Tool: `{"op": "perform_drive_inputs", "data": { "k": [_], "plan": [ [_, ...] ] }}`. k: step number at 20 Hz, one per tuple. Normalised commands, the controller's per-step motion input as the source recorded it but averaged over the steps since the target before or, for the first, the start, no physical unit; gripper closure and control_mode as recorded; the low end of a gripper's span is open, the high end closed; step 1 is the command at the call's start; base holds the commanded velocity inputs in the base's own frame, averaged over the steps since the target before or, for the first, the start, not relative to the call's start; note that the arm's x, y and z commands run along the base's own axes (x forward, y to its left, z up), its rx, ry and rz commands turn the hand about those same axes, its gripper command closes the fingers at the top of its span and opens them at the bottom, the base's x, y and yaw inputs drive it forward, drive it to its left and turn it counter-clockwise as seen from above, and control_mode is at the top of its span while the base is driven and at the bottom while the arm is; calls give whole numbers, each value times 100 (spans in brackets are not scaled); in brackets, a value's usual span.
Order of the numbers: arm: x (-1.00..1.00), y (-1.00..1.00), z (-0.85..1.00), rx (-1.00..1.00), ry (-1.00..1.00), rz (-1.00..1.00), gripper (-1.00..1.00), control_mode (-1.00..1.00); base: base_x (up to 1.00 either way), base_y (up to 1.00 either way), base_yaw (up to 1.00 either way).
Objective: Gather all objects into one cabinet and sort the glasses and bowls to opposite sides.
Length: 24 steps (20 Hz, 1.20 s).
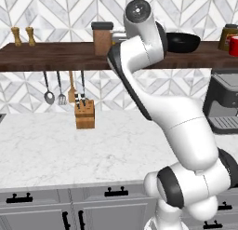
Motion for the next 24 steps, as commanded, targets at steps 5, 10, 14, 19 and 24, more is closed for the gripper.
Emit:
{"op": "perform_drive_inputs", "data": {
  "k": [5, 10, 14, 19, 24],
  "plan": [
    [1, -2, -14, 0, 0, 0, -100, -100, 0, 0, 0],
    [31, -8, -43, -3, 0, -1, -100, -100, 0, 0, 0],
    [53, 5, -17, 0, 0, 0, -100, -100, 0, 0, 0],
    [62, 0, 0, 0, 0, 0, -100, -100, 0, 0, 0],
    [43, 0, 0, 0, 4, 0, -100, -100, 0, 0, 0]
  ]
}}
